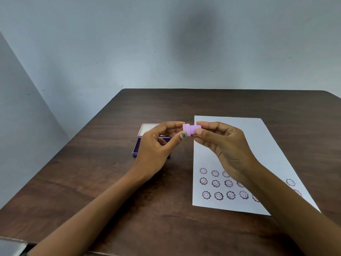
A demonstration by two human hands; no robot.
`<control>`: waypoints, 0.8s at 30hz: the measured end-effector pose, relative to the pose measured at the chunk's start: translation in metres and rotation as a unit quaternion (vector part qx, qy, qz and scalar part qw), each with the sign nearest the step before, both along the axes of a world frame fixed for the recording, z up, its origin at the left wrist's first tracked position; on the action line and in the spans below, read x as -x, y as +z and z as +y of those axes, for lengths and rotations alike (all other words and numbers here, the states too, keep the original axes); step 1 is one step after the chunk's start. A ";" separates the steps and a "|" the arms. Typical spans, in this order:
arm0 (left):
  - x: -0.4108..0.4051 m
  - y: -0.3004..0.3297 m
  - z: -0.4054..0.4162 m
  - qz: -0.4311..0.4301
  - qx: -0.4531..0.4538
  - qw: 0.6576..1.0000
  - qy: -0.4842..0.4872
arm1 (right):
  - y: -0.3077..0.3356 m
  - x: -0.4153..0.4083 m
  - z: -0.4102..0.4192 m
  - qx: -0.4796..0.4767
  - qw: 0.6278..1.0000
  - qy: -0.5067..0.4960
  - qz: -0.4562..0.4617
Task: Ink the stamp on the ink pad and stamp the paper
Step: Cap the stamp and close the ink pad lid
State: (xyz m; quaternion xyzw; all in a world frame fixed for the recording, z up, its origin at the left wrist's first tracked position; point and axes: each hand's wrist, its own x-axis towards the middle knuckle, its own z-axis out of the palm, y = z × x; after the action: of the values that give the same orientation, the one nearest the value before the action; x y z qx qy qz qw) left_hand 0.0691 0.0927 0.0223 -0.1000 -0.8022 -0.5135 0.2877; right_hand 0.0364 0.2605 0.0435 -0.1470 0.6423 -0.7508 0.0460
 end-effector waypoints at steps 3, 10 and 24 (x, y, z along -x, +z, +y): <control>-0.001 0.000 0.000 -0.005 -0.006 1.000 -0.003 | -0.001 0.000 0.000 -0.010 1.000 -0.005 0.007; -0.003 0.000 0.002 -0.008 -0.006 1.000 -0.003 | -0.006 0.001 -0.001 -0.033 0.999 -0.015 0.021; -0.001 -0.001 -0.004 -0.011 0.104 0.994 0.027 | -0.007 0.004 0.001 -0.067 0.993 -0.057 0.083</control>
State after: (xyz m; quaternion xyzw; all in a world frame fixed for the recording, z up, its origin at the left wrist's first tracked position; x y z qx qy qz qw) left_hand 0.0700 0.0891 0.0211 -0.1020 -0.8570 -0.4204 0.2801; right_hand 0.0325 0.2618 0.0363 -0.1686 0.6998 -0.6930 -0.0403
